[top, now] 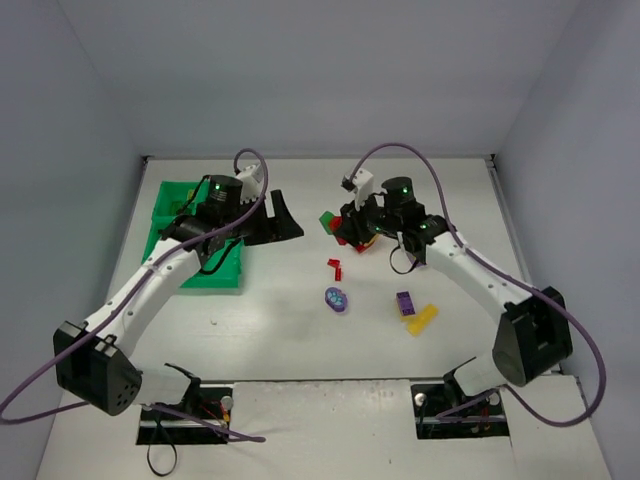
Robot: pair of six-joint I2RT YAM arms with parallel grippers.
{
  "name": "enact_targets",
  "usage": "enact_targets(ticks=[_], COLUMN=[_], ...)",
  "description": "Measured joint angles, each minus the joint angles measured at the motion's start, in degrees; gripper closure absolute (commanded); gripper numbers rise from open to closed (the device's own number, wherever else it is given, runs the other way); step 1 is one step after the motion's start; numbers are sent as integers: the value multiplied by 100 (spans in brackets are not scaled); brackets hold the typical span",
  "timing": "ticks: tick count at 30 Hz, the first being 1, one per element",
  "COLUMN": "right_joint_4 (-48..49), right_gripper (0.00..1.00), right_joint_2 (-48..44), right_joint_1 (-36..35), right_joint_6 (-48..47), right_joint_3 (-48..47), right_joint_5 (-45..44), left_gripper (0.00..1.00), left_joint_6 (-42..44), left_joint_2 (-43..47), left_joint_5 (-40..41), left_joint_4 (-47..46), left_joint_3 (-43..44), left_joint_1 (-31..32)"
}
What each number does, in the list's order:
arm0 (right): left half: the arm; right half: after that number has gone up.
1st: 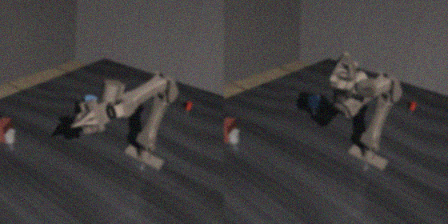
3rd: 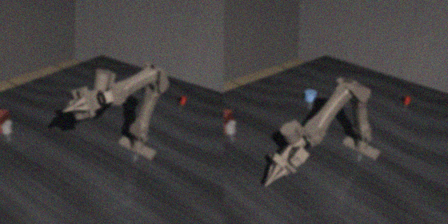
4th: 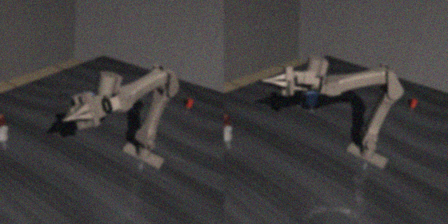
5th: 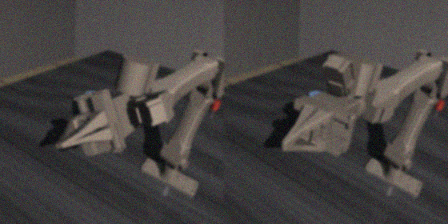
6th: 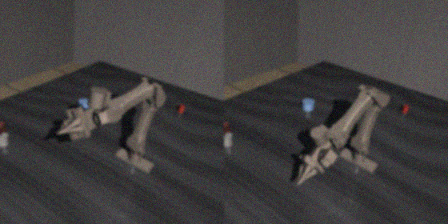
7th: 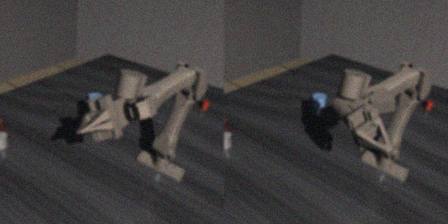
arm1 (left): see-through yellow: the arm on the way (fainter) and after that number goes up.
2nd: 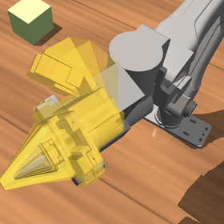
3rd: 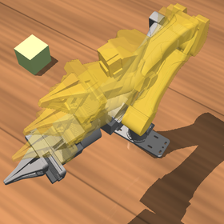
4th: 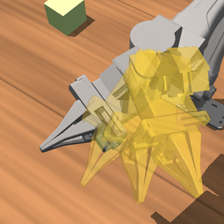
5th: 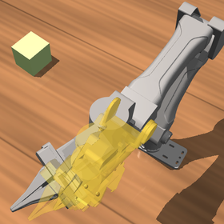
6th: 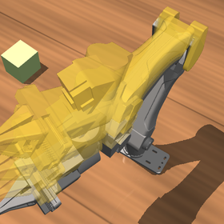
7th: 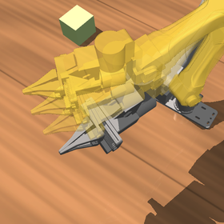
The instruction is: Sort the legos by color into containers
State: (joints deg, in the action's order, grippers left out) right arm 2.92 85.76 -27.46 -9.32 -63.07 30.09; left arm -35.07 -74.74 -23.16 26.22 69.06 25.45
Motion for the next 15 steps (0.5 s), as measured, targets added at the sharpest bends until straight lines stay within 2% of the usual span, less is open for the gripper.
enact_targets(ticks=[3,7,15], right_joint_4=[114,197,852], right_gripper=[100,100,100], right_joint_2=[-413,-525,-525], right_joint_1=[-79,-101,544], right_joint_6=[83,378,1792], right_joint_3=[131,258,579], right_joint_5=[109,424,1888], left_gripper=[28,28,27], left_joint_6=[-466,-892,-450], left_joint_2=[-260,-428,-354], left_joint_5=[-503,-1029,-1893], left_joint_4=[-511,-1268,-2347], left_joint_3=[164,52,-157], left_joint_1=[-9,-9,-269])
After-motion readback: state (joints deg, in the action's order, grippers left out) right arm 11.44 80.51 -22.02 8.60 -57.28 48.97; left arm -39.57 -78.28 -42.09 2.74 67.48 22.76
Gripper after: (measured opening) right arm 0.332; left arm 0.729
